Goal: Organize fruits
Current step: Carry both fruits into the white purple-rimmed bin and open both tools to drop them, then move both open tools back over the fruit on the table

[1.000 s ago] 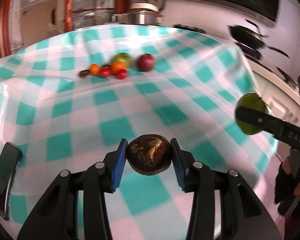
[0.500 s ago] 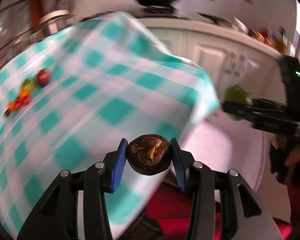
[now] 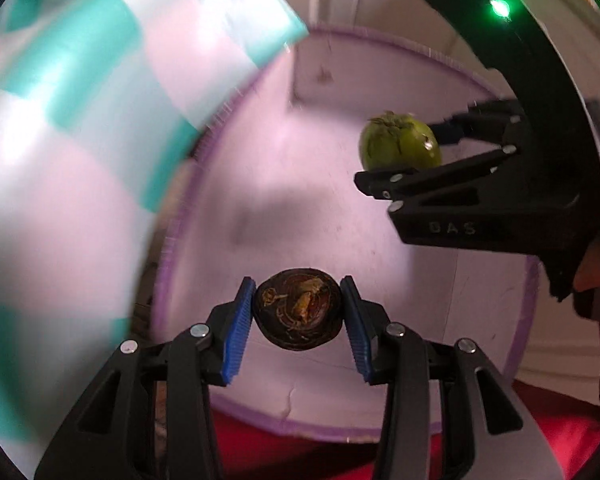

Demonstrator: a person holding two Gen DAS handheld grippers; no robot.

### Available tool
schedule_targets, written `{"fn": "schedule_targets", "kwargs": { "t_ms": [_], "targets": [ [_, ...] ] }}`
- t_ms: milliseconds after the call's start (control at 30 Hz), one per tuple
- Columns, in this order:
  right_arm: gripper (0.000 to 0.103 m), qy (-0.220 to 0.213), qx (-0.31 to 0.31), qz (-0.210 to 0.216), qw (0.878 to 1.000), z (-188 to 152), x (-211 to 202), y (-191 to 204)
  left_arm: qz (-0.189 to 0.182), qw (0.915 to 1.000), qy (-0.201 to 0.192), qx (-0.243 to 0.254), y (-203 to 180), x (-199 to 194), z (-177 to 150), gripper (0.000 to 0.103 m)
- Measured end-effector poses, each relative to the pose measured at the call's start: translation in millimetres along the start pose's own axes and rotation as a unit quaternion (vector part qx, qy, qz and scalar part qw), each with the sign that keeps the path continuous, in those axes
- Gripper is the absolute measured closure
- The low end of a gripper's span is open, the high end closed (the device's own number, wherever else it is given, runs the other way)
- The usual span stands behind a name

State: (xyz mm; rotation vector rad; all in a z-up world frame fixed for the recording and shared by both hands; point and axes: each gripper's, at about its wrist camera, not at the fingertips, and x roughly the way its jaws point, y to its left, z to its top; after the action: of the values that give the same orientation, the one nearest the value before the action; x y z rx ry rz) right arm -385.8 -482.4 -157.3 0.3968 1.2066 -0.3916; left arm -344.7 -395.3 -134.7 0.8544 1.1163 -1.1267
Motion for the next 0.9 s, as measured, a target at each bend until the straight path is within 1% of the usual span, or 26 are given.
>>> {"fn": "schedule_targets", "kwargs": {
  "t_ms": [100, 167, 267, 433, 467, 500, 533, 567, 600, 633, 667, 700, 767, 800, 833, 900],
  "targets": [
    [0.044, 0.05, -0.025, -0.025, 0.998, -0.4, 27.5, 6.8, 0.001, 0.9996, 0.023, 0.018, -9.6, 19.8, -1.2, 0.059],
    [0.044, 0.069, -0.033, -0.034, 0.996, -1.5, 39.6, 6.1, 0.001, 0.9989, 0.038, 0.028, -11.7, 32.4, -2.6, 0.059],
    [0.044, 0.101, -0.032, -0.036, 0.994, -2.9, 54.5, 7.2, -0.005, 0.9982, 0.054, 0.026, -12.5, 45.5, -5.9, 0.059],
    [0.044, 0.124, -0.029, -0.039, 0.991, -4.5, 66.2, 6.6, -0.026, 0.9966, 0.078, 0.009, -2.4, 60.7, -2.6, 0.058],
    [0.044, 0.128, -0.028, -0.042, 0.99, -5.5, 68.2, 6.4, -0.029, 0.9965, 0.078, 0.007, -0.4, 61.0, -3.5, 0.054],
    [0.044, 0.132, -0.027, -0.045, 0.99, -6.2, 69.3, 6.2, -0.034, 0.9964, 0.077, 0.005, 2.1, 60.2, -4.5, 0.049],
    [0.042, 0.135, -0.025, -0.046, 0.989, -6.8, 70.1, 5.8, -0.041, 0.9964, 0.074, 0.004, 4.7, 60.0, -4.9, 0.045],
    [0.03, 0.133, -0.019, -0.049, 0.99, -6.8, 68.7, 4.1, -0.046, 0.9966, 0.069, 0.004, 5.8, 58.0, -5.3, 0.038],
    [0.023, 0.127, -0.014, -0.046, 0.991, -6.1, 65.8, 2.9, -0.049, 0.9967, 0.065, 0.004, 6.3, 56.3, -5.4, 0.033],
    [0.023, 0.118, -0.008, -0.038, 0.992, -4.7, 60.9, 1.4, -0.052, 0.9971, 0.056, 0.006, 6.9, 51.8, -5.7, 0.031],
    [0.022, 0.109, 0.002, -0.025, 0.994, -3.0, 53.5, -1.1, -0.051, 0.9974, 0.05, 0.008, 2.9, 53.3, 3.5, 0.028],
    [0.022, 0.103, 0.009, -0.02, 0.994, -2.1, 48.3, -3.4, -0.05, 0.9979, 0.04, 0.012, 2.5, 48.2, 3.0, 0.027],
    [0.022, 0.087, 0.022, -0.011, 0.996, -0.3, 33.9, -8.9, -0.035, 0.9988, 0.013, 0.032, -4.2, 33.4, 0.2, 0.027],
    [0.021, 0.079, 0.029, -0.011, 0.996, 0.4, 26.6, -12.0, -0.023, 0.9987, -0.005, 0.046, -8.7, 24.1, -1.4, 0.027],
    [0.021, 0.068, 0.036, -0.012, 0.997, -0.1, 18.0, -16.4, -0.011, 0.9974, -0.033, 0.064, -14.5, 10.3, -4.6, 0.027],
    [0.021, 0.032, 0.055, -0.013, 0.998, -2.6, -4.8, -30.7, 0.01, 0.9923, -0.092, 0.083, -21.3, -17.0, -10.5, 0.027]
  ]
}}
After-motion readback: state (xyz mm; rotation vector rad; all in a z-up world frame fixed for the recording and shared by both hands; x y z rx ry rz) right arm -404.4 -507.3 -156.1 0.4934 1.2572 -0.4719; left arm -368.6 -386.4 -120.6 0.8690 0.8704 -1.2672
